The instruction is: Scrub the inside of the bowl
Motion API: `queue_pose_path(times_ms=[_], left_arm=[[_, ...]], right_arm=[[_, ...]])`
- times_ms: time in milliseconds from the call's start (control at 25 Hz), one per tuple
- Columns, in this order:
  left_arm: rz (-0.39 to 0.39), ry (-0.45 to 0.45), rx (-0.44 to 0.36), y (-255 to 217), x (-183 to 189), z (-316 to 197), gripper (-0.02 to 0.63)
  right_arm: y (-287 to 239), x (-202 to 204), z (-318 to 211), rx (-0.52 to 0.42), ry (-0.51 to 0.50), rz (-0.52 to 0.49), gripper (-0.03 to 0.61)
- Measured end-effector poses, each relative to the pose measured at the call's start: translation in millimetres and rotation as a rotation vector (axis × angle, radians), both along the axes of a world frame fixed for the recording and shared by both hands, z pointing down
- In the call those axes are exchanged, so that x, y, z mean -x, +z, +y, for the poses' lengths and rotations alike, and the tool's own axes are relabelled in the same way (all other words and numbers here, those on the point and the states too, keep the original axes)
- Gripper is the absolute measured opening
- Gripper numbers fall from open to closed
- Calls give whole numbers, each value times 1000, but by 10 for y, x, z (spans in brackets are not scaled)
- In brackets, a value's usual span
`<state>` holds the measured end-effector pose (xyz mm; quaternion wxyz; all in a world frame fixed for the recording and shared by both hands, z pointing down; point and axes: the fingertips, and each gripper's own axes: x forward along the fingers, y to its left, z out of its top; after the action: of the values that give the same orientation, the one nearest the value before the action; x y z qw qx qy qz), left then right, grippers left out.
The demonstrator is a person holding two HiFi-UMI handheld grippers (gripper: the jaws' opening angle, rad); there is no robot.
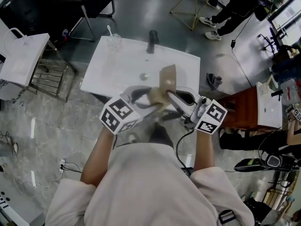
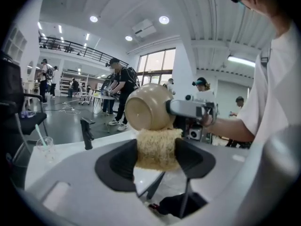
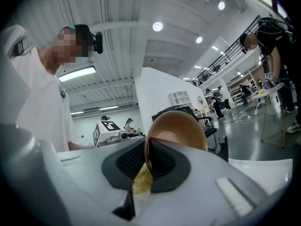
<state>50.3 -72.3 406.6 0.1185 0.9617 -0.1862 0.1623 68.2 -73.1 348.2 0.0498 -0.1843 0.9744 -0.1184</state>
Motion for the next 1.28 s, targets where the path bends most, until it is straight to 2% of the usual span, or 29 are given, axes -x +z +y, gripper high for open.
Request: queue_pose_path(times_ms=[160,280,400,600,800,960,1120,1280], left_arm=[[-1,-7,-22,-74,56,17,255],[31,-33,-43,-195,136,-18,255],[59,-69,-79,-352,204,-97,253],[61,-130,-125,-494,257,-279,253],[40,-164,-123,-434,300,-413,255],[23,-132,-91,-292,188,-348,255],[45,-99,-59,-224,77,-235,255],[73,-106,-66,-292,103,-266,255]], right_arm=[[104,-87,-70,31,44,4,15],[148,-168,-66,45,53,3,15],[202,-192,17,55,22,11,15],[165,-196,191,67,-36,-44,15],[46,-285,283,72,-67,-143,15],[-51,-390,246,72,-51,-219,15],[-40,-428,175,81,-21,-215,15],[59,-371,194,89,-31,-165,16]])
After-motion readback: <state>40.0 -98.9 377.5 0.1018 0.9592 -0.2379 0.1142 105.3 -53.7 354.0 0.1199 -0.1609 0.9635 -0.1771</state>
